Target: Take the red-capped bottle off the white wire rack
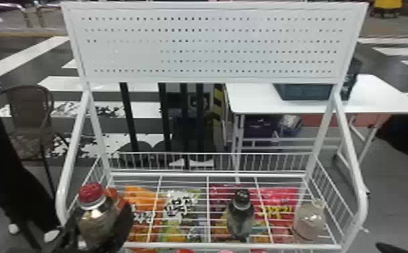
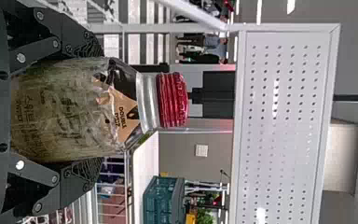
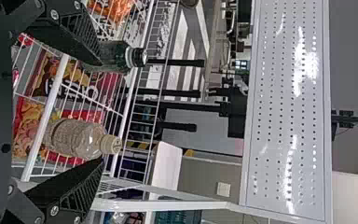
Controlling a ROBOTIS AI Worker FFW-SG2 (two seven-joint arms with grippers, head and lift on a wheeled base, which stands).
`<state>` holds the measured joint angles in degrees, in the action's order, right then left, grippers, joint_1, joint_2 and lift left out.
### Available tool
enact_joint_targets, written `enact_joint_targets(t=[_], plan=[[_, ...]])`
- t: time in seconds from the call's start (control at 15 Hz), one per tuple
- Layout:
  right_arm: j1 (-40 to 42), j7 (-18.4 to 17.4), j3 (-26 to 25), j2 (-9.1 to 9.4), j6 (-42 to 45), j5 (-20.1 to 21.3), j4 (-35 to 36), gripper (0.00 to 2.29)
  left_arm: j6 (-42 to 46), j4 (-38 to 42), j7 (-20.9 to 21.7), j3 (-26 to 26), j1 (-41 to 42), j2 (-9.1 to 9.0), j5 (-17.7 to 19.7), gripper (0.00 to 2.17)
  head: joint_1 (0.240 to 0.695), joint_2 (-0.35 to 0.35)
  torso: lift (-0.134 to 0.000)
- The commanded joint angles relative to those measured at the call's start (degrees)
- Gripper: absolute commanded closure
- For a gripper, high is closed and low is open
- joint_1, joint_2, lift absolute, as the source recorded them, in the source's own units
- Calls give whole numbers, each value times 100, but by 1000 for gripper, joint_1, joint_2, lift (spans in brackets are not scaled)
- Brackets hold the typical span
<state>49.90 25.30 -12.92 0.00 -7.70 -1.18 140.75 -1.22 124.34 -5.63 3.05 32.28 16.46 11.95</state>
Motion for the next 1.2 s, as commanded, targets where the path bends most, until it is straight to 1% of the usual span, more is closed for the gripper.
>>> enact_joint_targets(t=[0.0,0.2,0.27,0.4,0.53,1.13], plan=[[-7,1,0,5,0,-5,-13,154,443,310,150,-674,639,-20,53,1902,499,0,0],[2,1,9,5,-17,3,14,154,1409,407,308,-1325,1210,-64,369,1902,499,0,0],[2,1,26,5,-70,12,58,154,1568,372,317,-1456,1280,-73,361,1902,499,0,0],[46,1,79,5,-70,12,137,154,1937,196,317,-1553,1315,-73,352,1902,499,0,0],[90,1,88,5,-70,12,198,154,2095,82,317,-1597,1342,-73,352,1902,499,0,0],[142,1,97,5,-53,-14,242,154,2148,135,308,-1606,1307,-99,334,1899,499,0,0]])
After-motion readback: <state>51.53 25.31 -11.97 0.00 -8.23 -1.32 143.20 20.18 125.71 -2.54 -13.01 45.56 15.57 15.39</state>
